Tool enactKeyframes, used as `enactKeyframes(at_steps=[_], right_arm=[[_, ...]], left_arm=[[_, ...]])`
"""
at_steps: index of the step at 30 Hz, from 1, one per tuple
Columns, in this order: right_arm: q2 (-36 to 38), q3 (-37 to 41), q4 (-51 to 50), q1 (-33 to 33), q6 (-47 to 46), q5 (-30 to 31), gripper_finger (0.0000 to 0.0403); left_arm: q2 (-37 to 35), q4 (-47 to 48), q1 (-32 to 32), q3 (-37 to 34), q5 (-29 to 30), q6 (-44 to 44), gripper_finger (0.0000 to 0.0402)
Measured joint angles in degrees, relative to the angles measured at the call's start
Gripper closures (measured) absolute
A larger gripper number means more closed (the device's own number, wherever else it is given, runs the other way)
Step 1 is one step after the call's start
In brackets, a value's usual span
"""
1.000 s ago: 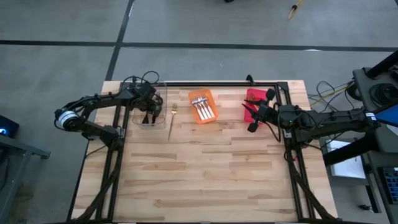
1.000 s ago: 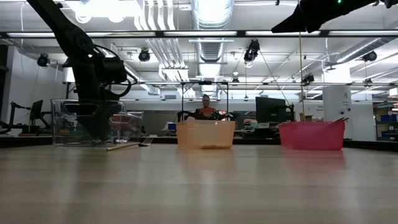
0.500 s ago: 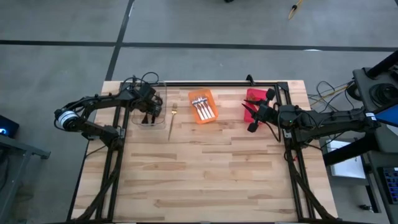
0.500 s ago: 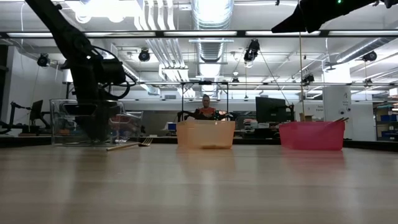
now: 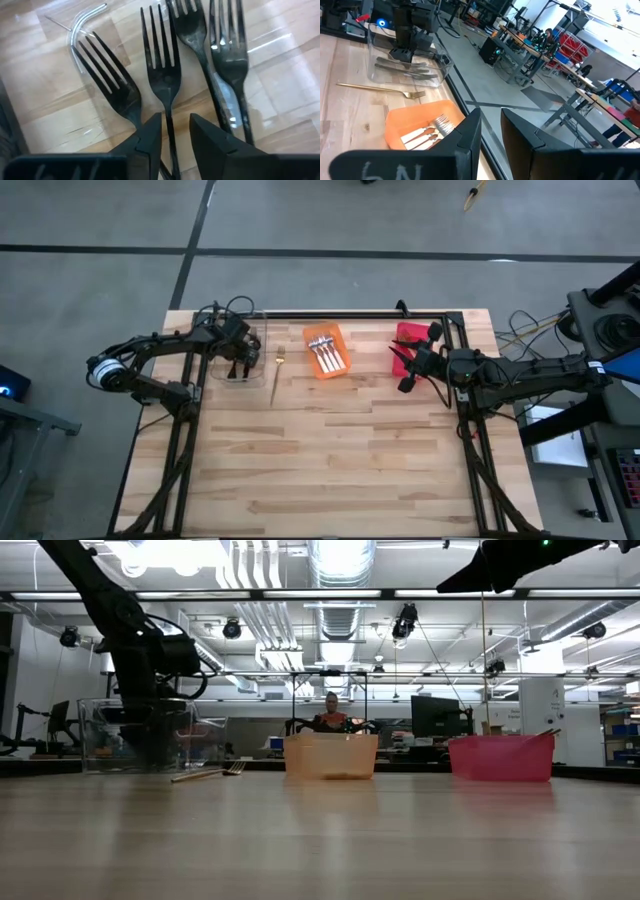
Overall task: Sort silverware by color (type)
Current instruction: Adjust the black fork
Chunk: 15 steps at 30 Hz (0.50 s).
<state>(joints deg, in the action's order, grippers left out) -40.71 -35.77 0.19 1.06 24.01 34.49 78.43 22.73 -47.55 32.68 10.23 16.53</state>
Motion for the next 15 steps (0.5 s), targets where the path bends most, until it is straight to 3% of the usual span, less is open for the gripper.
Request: enactKeyframes(at_steps=[9,15], right_arm=[[0.0,0.0,0.0,0.0,0.0,0.0,0.0337],[0.0,0.0,-0.3,0.0,0.0,0.0,0.0337]], left_arm=[[0.2,0.2,0.0,1.2,-1.4,0.5,0.0363],[0.2,0.0,0.0,1.3,-1.6,1.9,0.0372]])
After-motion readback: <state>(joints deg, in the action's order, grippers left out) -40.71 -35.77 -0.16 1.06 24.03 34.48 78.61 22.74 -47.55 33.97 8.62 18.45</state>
